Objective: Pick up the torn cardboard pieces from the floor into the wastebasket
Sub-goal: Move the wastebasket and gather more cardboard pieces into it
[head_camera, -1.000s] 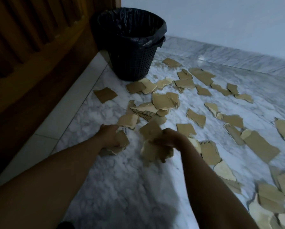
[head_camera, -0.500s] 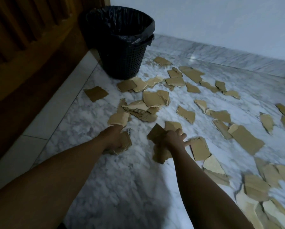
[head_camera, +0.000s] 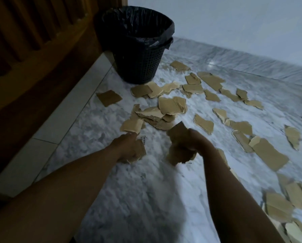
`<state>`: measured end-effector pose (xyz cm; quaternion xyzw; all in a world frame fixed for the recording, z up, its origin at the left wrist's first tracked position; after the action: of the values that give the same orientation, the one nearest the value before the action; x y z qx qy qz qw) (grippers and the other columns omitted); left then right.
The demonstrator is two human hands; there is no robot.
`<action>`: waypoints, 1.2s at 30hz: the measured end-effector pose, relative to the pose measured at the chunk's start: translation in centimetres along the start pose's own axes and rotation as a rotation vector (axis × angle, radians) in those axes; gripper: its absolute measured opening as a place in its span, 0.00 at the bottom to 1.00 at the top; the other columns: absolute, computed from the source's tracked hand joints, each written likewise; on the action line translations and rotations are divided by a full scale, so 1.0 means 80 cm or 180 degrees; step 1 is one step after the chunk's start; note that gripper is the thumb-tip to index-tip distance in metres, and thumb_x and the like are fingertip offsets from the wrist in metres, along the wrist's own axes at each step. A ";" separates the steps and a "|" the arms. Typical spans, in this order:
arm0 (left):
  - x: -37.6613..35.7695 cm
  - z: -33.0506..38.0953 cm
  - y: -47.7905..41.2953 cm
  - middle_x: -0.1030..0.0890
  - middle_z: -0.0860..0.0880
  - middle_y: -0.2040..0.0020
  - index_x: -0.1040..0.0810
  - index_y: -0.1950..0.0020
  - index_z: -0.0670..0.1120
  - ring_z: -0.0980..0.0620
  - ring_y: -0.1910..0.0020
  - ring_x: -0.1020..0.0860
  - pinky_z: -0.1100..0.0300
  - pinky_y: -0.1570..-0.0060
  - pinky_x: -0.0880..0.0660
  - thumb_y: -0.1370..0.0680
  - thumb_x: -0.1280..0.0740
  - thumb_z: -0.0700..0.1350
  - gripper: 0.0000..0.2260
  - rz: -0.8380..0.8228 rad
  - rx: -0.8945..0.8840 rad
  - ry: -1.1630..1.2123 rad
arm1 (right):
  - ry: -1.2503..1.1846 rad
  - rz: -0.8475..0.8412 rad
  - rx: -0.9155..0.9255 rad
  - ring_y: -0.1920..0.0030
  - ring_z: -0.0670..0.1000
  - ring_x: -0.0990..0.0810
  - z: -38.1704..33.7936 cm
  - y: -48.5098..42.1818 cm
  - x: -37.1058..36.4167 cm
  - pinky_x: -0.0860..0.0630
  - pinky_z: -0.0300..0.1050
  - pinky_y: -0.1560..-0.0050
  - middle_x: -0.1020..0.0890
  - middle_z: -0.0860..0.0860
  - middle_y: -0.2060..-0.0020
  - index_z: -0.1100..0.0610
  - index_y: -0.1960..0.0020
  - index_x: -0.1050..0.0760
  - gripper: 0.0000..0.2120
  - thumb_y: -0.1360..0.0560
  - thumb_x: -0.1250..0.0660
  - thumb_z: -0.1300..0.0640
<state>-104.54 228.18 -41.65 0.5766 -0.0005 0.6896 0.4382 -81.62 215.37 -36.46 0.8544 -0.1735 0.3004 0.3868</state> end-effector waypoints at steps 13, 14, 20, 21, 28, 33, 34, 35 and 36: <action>-0.007 -0.003 -0.013 0.26 0.46 0.33 0.43 0.23 0.53 0.45 0.39 0.24 0.48 0.39 0.26 0.29 0.27 0.49 0.38 0.0192 0.0027 0.0082 | 0.0047 0.0011 -0.0648 0.33 0.62 0.35 0.016 0.027 -0.045 0.34 0.57 0.30 0.36 0.58 0.31 0.60 0.26 0.38 0.39 0.29 0.24 0.48; -0.007 -0.001 -0.014 0.27 0.45 0.32 0.45 0.22 0.52 0.44 0.37 0.25 0.48 0.39 0.26 0.29 0.27 0.48 0.40 0.0165 0.0015 0.0078 | -0.0098 0.0053 -0.0629 0.34 0.62 0.34 0.018 0.021 -0.063 0.32 0.58 0.31 0.36 0.57 0.32 0.58 0.27 0.38 0.41 0.31 0.24 0.45; -0.011 0.001 -0.021 0.31 0.42 0.28 0.57 0.20 0.51 0.42 0.34 0.28 0.46 0.37 0.29 0.28 0.25 0.47 0.48 -0.0006 -0.0135 0.0107 | 0.0502 -0.0257 -0.0109 0.46 0.54 0.23 -0.012 -0.013 -0.099 0.23 0.47 0.48 0.22 0.56 0.41 0.61 0.34 0.30 0.37 0.34 0.22 0.44; -0.011 0.001 -0.020 0.31 0.41 0.28 0.57 0.20 0.51 0.42 0.33 0.28 0.46 0.37 0.29 0.28 0.26 0.48 0.48 -0.0007 -0.0142 0.0066 | 0.0481 -0.0293 -0.0079 0.47 0.54 0.22 -0.013 -0.022 -0.094 0.23 0.46 0.48 0.20 0.56 0.43 0.62 0.38 0.26 0.30 0.32 0.23 0.46; 0.023 0.020 -0.023 0.31 0.47 0.34 0.36 0.29 0.49 0.43 0.32 0.33 0.47 0.37 0.34 0.25 0.32 0.53 0.27 0.0995 -0.0635 -0.0929 | 0.1161 0.0628 -0.0205 0.32 0.61 0.38 0.004 -0.057 -0.021 0.37 0.65 0.35 0.35 0.55 0.34 0.51 0.34 0.29 0.21 0.26 0.31 0.52; 0.044 0.007 -0.050 0.45 0.46 0.25 0.37 0.31 0.48 0.40 0.27 0.44 0.43 0.35 0.36 0.28 0.27 0.51 0.30 0.0546 -0.0297 -0.0590 | 0.1183 0.0136 -0.0215 0.38 0.57 0.28 0.015 -0.076 -0.026 0.26 0.58 0.38 0.27 0.53 0.41 0.56 0.35 0.27 0.29 0.33 0.26 0.47; 0.044 0.005 -0.055 0.52 0.46 0.22 0.39 0.29 0.48 0.40 0.25 0.48 0.43 0.33 0.37 0.27 0.27 0.50 0.31 0.0323 -0.0219 -0.0497 | 0.1261 0.0093 -0.0157 0.40 0.57 0.28 0.012 -0.076 -0.026 0.25 0.57 0.39 0.28 0.53 0.42 0.56 0.37 0.26 0.28 0.33 0.26 0.47; 0.044 0.003 -0.059 0.58 0.47 0.21 0.42 0.26 0.47 0.40 0.23 0.52 0.43 0.31 0.40 0.26 0.28 0.49 0.33 0.0121 -0.0122 -0.0444 | 0.1349 0.0032 -0.0118 0.40 0.57 0.30 0.008 -0.074 -0.028 0.26 0.57 0.38 0.30 0.53 0.42 0.56 0.37 0.26 0.28 0.33 0.27 0.45; 0.043 0.001 -0.063 0.62 0.48 0.21 0.45 0.23 0.47 0.39 0.22 0.54 0.43 0.29 0.41 0.25 0.29 0.49 0.36 -0.0046 -0.0021 -0.0427 | 0.1356 -0.0049 -0.0112 0.40 0.58 0.32 0.003 -0.070 -0.031 0.27 0.57 0.38 0.33 0.54 0.41 0.56 0.37 0.26 0.30 0.33 0.27 0.42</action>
<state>-101.25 233.36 -41.43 0.6202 -0.0280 0.6462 0.4440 -80.46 218.94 -41.31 0.7660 -0.0865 0.4682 0.4319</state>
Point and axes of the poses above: each hand's wrist, its own y-axis away from the middle knuckle, its own x-axis out of the back of the hand, z = x × y, the point moved 5 cm from there along -y, towards the middle knuckle
